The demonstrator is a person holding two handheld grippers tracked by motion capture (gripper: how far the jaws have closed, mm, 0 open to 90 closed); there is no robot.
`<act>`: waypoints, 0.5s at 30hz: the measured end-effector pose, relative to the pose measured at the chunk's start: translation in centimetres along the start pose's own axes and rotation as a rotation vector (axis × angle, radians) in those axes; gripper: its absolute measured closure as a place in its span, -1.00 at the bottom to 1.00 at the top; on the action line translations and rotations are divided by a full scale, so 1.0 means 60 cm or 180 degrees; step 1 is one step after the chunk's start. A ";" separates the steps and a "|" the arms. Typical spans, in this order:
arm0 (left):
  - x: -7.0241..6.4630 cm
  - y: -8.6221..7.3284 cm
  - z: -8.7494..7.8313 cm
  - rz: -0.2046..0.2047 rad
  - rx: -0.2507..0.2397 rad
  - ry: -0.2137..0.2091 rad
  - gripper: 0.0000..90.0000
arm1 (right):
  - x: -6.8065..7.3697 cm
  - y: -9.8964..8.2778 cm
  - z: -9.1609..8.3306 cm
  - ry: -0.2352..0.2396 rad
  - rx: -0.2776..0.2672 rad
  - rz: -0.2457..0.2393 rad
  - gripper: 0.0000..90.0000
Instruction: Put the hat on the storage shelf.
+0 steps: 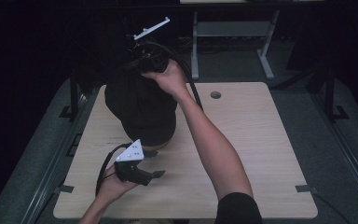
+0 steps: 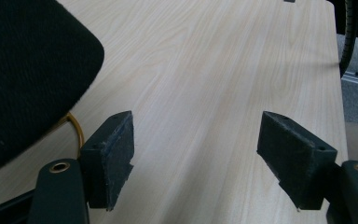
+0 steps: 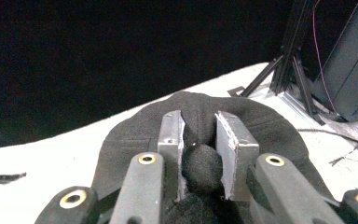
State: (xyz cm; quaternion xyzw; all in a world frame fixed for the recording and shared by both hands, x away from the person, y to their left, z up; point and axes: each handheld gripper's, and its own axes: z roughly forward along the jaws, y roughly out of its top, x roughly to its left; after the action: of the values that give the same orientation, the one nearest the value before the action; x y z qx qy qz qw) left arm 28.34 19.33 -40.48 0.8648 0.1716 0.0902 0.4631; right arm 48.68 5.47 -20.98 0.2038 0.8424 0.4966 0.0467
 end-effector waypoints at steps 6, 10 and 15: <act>0.000 0.000 -0.001 0.0018 0.0013 0.0004 -0.41 | -0.003 -0.005 0.013 0.0006 0.0130 0.0050 0.59; 0.000 0.001 -0.002 0.0039 0.0035 0.0003 -0.41 | -0.001 -0.011 0.024 -0.0052 0.0276 -0.0008 0.57; 0.000 0.000 -0.003 0.0034 0.0036 0.0001 -0.41 | 0.004 -0.017 0.037 -0.0058 0.0563 -0.0001 0.44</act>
State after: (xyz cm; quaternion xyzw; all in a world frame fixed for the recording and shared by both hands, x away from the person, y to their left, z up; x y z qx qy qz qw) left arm 28.26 19.45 -40.40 0.8684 0.1674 0.0918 0.4577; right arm 48.77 6.95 -22.95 0.2115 0.8826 0.4184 0.0363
